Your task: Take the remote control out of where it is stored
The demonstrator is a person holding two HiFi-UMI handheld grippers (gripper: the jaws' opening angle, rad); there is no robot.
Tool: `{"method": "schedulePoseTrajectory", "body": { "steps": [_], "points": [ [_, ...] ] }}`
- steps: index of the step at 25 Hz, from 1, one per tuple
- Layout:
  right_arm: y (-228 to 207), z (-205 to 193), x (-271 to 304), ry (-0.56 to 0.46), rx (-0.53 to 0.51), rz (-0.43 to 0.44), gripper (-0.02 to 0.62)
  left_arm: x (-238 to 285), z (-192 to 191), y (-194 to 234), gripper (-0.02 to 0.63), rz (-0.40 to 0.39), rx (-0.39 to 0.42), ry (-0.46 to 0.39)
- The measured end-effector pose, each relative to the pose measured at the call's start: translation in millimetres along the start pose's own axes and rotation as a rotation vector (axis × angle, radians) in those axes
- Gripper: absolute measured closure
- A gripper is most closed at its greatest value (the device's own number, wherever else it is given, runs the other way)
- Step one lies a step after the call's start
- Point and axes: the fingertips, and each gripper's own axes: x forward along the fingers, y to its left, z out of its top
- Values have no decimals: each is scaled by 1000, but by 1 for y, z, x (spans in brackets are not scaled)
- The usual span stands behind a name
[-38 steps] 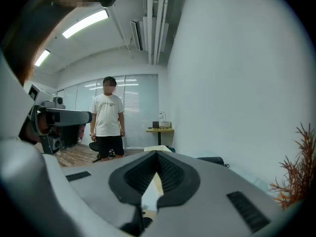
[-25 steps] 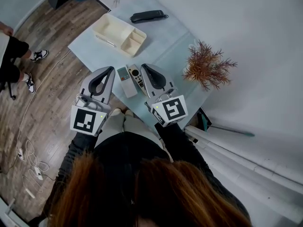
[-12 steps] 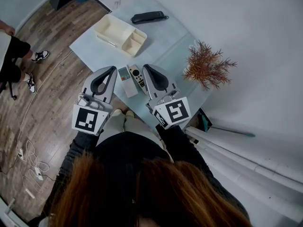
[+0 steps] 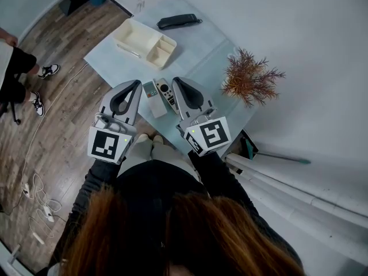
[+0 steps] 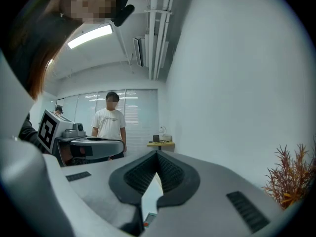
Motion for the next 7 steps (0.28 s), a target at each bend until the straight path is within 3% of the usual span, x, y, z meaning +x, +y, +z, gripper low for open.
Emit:
{"method": "schedulePoseTrajectory", "body": {
  "steps": [7],
  "points": [
    [10,4,-5,-3,0,0,581,-9,1,-3,597,2,-7,-2]
  ]
}}
